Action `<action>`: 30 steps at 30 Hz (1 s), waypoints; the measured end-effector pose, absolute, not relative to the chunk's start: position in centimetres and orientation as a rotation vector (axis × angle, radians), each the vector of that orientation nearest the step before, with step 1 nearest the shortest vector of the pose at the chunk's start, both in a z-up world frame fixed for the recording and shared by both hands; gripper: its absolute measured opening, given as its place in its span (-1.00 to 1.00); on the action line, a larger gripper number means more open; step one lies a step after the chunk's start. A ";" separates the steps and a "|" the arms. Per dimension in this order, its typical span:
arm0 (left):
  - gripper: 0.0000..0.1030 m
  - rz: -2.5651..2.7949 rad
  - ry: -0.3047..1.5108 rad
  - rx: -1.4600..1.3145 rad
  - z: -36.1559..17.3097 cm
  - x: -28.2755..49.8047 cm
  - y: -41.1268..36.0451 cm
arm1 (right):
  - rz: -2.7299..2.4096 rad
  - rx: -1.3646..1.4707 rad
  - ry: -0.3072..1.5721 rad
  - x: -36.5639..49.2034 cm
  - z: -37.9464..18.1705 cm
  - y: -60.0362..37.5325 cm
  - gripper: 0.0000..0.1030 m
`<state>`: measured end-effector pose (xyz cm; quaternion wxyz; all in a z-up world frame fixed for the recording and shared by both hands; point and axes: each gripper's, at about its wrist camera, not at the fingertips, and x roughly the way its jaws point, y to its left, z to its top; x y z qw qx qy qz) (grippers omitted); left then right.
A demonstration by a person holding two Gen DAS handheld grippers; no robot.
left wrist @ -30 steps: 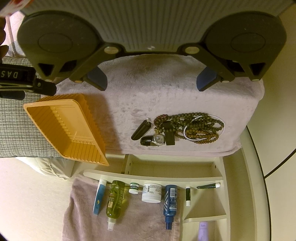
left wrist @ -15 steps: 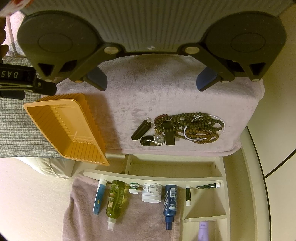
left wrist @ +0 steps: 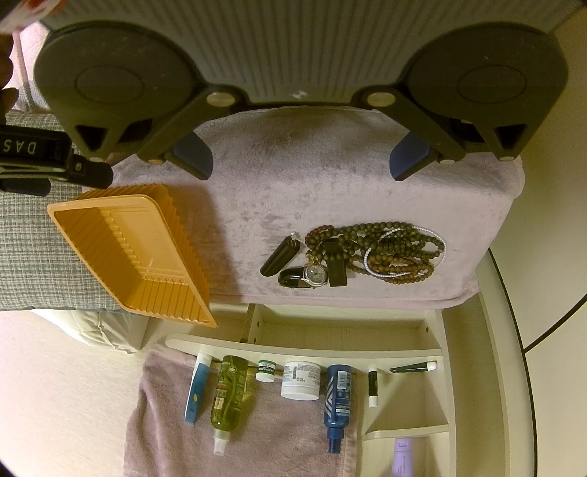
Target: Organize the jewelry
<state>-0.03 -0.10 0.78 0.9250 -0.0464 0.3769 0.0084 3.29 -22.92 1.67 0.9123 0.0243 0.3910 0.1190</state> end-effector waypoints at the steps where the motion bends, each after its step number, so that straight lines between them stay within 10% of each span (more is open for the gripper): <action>1: 0.97 0.017 0.773 -0.095 0.8 0.0 -0.1 | 0.245 0.050 0.806 3.3 1.7 -22.9 0.99; 30: 0.97 0.003 0.704 -0.278 0.5 1.3 2.9 | 0.059 0.331 0.593 3.0 2.1 -30.2 0.99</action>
